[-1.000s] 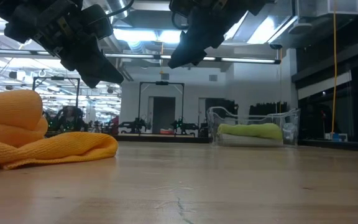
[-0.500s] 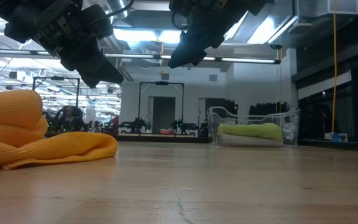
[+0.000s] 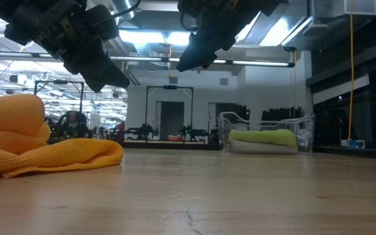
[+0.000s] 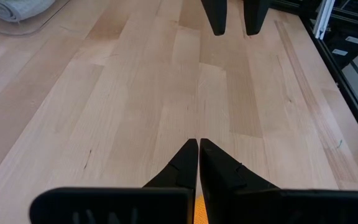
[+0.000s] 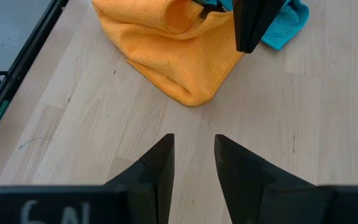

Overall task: Fold microfiber towels
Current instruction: Fold the orange microfiber

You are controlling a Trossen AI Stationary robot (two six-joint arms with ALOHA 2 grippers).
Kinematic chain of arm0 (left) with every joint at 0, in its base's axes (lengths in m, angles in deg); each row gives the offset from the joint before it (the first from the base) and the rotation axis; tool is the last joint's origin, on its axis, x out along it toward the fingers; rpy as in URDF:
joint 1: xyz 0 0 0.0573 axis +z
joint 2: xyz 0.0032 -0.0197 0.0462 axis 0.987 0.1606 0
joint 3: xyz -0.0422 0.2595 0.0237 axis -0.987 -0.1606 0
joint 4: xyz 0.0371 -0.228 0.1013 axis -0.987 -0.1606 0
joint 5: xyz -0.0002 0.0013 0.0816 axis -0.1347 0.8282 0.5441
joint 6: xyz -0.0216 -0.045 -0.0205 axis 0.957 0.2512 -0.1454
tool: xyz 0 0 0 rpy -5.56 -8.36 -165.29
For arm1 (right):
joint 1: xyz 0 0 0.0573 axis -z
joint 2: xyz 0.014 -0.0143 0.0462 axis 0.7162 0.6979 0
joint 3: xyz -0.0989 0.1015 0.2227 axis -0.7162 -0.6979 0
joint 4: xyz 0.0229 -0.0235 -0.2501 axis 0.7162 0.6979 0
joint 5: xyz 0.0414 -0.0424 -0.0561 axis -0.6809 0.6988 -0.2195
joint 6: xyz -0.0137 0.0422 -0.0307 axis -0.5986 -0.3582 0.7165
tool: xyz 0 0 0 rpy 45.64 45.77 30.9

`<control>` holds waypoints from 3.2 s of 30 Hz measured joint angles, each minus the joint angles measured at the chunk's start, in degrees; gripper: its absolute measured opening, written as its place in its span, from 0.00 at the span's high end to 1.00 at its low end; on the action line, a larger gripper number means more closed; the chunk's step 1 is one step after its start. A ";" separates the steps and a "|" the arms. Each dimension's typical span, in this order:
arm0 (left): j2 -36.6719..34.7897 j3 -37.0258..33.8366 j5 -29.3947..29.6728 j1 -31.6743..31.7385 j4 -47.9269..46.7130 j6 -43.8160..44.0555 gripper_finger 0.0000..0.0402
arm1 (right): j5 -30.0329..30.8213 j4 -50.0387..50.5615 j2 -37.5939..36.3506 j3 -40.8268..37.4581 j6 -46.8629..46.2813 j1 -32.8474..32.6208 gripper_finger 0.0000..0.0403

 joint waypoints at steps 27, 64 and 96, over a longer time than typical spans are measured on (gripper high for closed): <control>0.00 0.00 0.01 0.00 0.00 0.00 0.98 | -0.02 0.00 0.00 0.00 0.02 0.00 0.71; 0.00 0.00 0.00 -0.01 0.00 0.00 0.98 | 12.55 -7.21 7.93 0.04 -9.01 -7.26 0.71; 0.00 0.00 0.01 -0.01 0.00 -0.01 0.98 | 12.35 -7.03 8.46 -0.02 -7.42 -10.16 0.71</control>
